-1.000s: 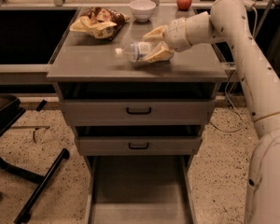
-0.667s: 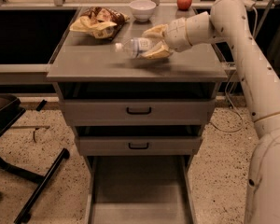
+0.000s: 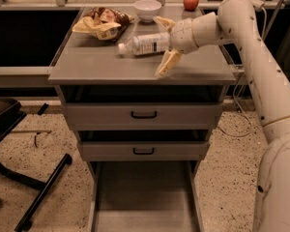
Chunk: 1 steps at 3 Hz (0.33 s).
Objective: Pick blue plastic bottle from bottom drawer and place on counter
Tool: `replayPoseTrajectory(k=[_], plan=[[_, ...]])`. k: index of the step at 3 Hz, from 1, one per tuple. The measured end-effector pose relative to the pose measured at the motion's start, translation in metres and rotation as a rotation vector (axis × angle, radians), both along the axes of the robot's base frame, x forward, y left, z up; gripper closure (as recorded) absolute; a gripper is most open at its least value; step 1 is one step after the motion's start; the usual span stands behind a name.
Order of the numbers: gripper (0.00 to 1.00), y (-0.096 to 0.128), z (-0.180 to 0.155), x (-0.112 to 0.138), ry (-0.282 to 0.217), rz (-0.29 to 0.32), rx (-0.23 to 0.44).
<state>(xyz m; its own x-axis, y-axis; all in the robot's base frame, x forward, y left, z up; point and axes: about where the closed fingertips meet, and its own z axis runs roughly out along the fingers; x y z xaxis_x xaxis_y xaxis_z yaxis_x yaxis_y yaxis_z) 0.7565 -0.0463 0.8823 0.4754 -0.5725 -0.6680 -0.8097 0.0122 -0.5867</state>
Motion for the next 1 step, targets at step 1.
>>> replayPoseTrajectory(k=[1], plan=[[0.0, 0.0, 0.0, 0.0, 0.0, 0.0, 0.0]])
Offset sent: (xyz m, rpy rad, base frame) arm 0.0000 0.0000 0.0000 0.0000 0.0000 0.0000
